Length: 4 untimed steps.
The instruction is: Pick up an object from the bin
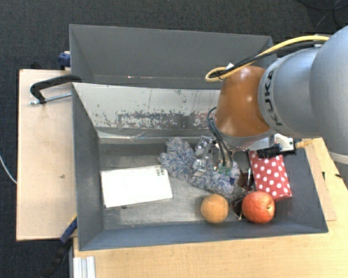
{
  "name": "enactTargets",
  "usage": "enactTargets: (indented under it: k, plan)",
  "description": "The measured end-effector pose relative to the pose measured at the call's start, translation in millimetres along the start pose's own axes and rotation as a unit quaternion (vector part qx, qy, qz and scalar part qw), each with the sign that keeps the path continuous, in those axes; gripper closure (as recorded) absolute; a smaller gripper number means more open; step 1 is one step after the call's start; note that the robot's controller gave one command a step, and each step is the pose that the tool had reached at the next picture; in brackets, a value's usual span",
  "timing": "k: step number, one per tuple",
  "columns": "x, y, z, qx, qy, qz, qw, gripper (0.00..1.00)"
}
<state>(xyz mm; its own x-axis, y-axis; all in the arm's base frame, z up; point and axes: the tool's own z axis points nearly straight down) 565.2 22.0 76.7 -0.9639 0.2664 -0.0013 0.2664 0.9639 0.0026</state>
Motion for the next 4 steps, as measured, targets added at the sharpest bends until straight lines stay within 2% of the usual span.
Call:
enactTargets:
  k: [2, 4]
  plan:
    - [0.8, -0.2, -3.3, 0.0, 0.0006, 0.0, 1.0, 1.0]
    - [1.6, -0.4, -37.2, 0.001, 0.0011, 0.0, 1.0, 1.0]
